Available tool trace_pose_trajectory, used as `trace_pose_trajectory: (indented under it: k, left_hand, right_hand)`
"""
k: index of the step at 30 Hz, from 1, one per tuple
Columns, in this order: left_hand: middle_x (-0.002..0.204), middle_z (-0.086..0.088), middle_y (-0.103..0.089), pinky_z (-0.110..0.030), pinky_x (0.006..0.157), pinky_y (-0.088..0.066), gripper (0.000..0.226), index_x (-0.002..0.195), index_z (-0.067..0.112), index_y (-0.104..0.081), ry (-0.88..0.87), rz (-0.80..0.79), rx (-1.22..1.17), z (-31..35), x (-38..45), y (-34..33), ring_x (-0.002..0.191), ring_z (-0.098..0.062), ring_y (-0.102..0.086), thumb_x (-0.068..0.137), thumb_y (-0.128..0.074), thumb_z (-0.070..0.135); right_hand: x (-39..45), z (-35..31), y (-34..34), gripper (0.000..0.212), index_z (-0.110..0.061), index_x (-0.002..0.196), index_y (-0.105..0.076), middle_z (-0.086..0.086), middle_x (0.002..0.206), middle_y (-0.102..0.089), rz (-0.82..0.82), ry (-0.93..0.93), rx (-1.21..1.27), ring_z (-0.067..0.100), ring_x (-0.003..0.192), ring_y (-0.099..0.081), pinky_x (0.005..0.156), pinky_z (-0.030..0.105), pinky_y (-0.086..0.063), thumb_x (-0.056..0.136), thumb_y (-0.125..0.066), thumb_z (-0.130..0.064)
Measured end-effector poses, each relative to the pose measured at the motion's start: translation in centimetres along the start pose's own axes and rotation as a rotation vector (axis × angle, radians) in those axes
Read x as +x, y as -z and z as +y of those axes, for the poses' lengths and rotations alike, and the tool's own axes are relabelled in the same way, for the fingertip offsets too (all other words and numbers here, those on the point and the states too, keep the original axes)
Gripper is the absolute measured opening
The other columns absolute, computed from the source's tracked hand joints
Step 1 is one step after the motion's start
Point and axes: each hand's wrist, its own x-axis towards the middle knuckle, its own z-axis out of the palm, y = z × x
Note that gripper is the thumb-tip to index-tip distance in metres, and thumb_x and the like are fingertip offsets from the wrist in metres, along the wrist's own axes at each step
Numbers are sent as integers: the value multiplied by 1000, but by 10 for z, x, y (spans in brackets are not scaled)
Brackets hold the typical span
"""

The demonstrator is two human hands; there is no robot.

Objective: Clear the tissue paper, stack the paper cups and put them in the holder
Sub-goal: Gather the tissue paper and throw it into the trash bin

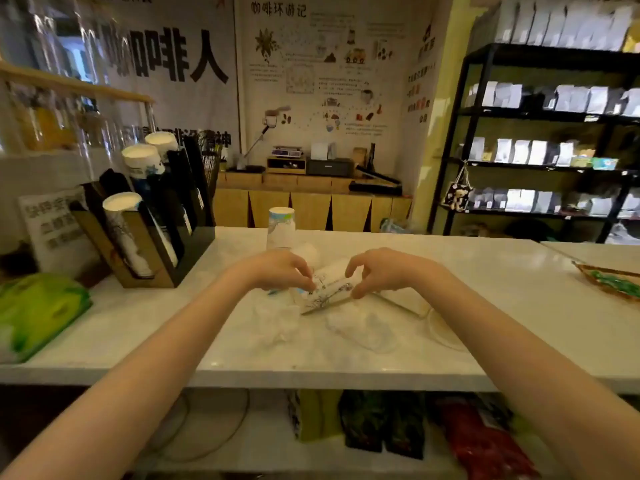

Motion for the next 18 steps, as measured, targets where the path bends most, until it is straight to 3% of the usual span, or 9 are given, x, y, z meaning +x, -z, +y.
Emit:
trace_pose_trajectory:
  k: [3, 6, 9, 12, 15, 18]
  left_hand:
    - [127, -1, -56, -26, 88, -38, 32, 111, 23, -60, -5, -19, 39, -10, -3, -15, 110, -17, -50, 82, -59, 35]
    - [124, -4, -59, -23, 84, -36, 28, 109, 20, -62, -12, -15, -19, -22, -2, -36, 104, -15, -51, 82, -60, 28]
    - [128, -8, -55, -27, 86, -39, 31, 111, 18, -61, 7, 94, -20, -36, 2, -52, 109, -19, -51, 81, -61, 21]
    - [134, -9, -48, -35, 95, -40, 38, 117, 20, -57, 44, 161, 70, -46, 4, -66, 120, -24, -46, 79, -59, 18]
    - [133, -7, -51, -34, 100, -38, 35, 116, 20, -59, 43, 124, 84, -50, 2, -79, 121, -23, -46, 81, -56, 16]
    - [126, -6, -58, -34, 97, -42, 29, 108, 20, -65, 22, 215, 54, -51, -3, -86, 114, -22, -52, 82, -55, 12]
  right_hand:
    - [-4, 4, -18, 53, -22, 128, -51, 5, 127, -55, -19, 2, -81, 22, 105, -51, 83, 29, -40, 79, -68, -29]
    - [-4, 10, -42, 57, -24, 133, -44, 5, 133, -52, -27, -18, -181, 25, 118, -50, 84, 33, -40, 80, -65, -33]
    - [0, 14, -60, 56, -25, 133, -42, 4, 130, -55, 2, -10, -255, 25, 118, -51, 83, 35, -41, 82, -61, -36]
    - [0, 16, -76, 48, -23, 130, -47, 5, 126, -58, 64, 36, -282, 25, 113, -55, 84, 35, -46, 84, -58, -26]
    - [0, 19, -89, 33, -22, 118, -60, 7, 120, -63, 174, 44, -295, 24, 106, -59, 75, 31, -44, 89, -48, -15]
    - [-3, 24, -98, 30, -19, 108, -67, 5, 114, -67, 252, 44, -196, 23, 102, -61, 80, 33, -48, 89, -44, -11]
